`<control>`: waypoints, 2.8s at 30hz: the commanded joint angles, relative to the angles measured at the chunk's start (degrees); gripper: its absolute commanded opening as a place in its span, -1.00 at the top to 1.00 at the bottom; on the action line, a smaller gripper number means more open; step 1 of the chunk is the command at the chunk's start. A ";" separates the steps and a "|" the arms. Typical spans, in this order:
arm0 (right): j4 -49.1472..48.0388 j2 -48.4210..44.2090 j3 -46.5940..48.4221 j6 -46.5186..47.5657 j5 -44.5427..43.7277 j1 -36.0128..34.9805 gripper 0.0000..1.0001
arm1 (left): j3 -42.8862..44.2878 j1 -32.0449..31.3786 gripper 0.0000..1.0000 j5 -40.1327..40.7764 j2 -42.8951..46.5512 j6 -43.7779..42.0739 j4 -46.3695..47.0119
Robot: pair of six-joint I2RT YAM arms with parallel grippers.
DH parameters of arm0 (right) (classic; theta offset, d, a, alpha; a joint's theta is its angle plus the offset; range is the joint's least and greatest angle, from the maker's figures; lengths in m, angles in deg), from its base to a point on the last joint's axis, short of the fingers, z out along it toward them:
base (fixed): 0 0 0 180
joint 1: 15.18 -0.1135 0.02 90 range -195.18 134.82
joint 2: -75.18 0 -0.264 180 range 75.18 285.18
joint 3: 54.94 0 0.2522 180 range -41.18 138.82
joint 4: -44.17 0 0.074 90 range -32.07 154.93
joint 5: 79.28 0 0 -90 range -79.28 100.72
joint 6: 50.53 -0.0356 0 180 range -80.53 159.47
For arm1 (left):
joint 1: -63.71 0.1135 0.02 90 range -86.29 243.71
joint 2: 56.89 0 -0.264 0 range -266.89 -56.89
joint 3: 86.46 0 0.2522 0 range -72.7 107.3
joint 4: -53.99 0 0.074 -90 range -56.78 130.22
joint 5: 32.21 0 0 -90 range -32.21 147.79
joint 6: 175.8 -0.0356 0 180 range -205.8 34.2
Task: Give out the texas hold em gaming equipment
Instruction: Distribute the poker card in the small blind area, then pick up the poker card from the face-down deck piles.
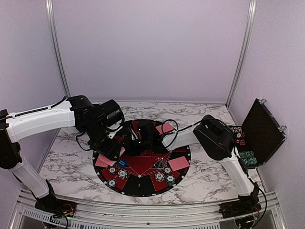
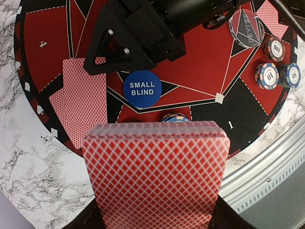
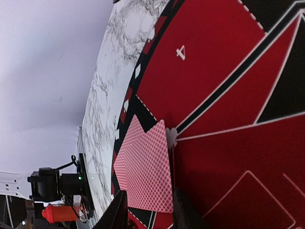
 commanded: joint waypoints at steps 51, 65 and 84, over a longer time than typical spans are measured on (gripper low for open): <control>-3.89 -35.30 -30.34 -0.13 3.71 9.56 -0.15 | 7.60 0.02 -0.05 -0.38 -7.04 -3.51 0.14; -3.97 -30.52 -24.94 -0.58 9.53 4.96 -0.32 | 9.26 -0.16 -0.05 -0.38 -8.70 -5.03 0.19; -4.71 -23.97 -19.72 -1.38 12.53 1.50 -0.34 | 10.01 -0.17 -0.05 -0.38 -8.62 -5.40 0.10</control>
